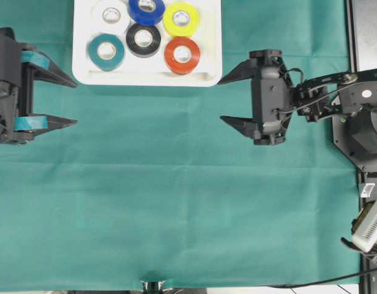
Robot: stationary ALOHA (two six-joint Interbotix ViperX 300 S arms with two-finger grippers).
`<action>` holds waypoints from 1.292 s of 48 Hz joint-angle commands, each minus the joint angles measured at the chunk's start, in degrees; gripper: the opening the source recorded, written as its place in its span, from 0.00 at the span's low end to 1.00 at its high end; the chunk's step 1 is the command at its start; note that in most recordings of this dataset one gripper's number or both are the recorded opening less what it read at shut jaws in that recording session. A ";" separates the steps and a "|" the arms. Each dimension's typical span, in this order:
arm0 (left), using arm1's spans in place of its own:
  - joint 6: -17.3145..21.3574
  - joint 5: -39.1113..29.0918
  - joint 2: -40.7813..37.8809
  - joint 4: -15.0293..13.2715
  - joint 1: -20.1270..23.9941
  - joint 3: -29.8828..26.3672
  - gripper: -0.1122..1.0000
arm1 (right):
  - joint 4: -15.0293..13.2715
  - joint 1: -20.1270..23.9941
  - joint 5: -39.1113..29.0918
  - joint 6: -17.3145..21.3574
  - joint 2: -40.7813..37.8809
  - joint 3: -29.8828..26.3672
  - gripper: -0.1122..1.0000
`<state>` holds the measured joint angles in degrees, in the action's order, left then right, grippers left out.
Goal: Put the tape alternately from left to right into the white case.
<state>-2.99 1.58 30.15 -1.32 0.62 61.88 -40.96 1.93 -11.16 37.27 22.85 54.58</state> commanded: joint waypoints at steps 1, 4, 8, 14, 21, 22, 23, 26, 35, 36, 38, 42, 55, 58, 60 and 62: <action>0.09 0.62 1.76 0.00 0.26 0.09 0.99 | -0.09 -0.26 0.44 0.18 2.02 0.35 0.84; 0.09 0.62 2.64 0.00 0.35 0.62 0.99 | -0.09 -0.44 0.44 0.18 2.72 0.88 0.83; 0.09 0.62 3.78 0.09 0.44 1.32 0.99 | -0.09 -0.53 0.53 0.35 3.78 1.67 0.84; 0.09 0.62 5.63 0.00 0.44 2.46 0.99 | -0.09 -0.53 1.23 0.35 5.54 2.81 0.84; 0.09 0.62 8.00 0.00 0.79 4.13 0.99 | -0.09 -0.88 2.55 0.44 8.17 4.75 0.84; 0.00 0.62 8.44 0.00 0.88 4.39 0.99 | -0.09 -0.97 2.64 0.44 8.53 5.01 0.84; 0.00 0.62 8.88 0.00 0.97 4.66 0.99 | -0.09 -1.05 2.81 0.53 8.88 5.27 0.84; 0.00 0.53 10.20 0.00 1.14 5.45 0.99 | 0.00 -1.32 3.25 0.53 9.93 6.15 0.84; 0.00 0.62 15.73 0.00 1.32 8.88 0.99 | 0.18 -1.67 4.66 0.62 13.01 9.05 0.84; 0.00 0.62 16.44 0.00 1.41 9.32 0.99 | 0.26 -1.76 4.92 0.62 13.45 9.40 0.84; 0.00 0.62 18.02 0.00 1.41 10.02 0.99 | 0.26 -1.76 5.36 0.62 14.15 9.93 0.84; 0.00 0.62 21.09 0.00 1.41 11.51 0.99 | 0.62 -1.67 6.15 0.88 15.29 10.90 0.84; 0.00 0.35 30.67 0.09 1.41 15.82 0.99 | 0.62 -2.11 6.24 4.57 20.21 13.89 0.84; 0.00 0.35 31.99 0.00 1.49 16.44 0.99 | 0.62 -2.46 6.24 5.01 21.53 14.85 0.84; 0.00 0.26 32.52 0.00 1.49 16.70 0.99 | 0.62 -2.64 6.24 5.19 22.59 15.38 0.84; 0.00 0.26 32.87 0.00 1.41 16.88 0.99 | 0.62 -2.81 6.24 5.27 23.64 15.91 0.84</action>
<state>-3.08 1.67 62.58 -1.32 1.93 79.10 -40.52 -0.53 -5.19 42.36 45.18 70.58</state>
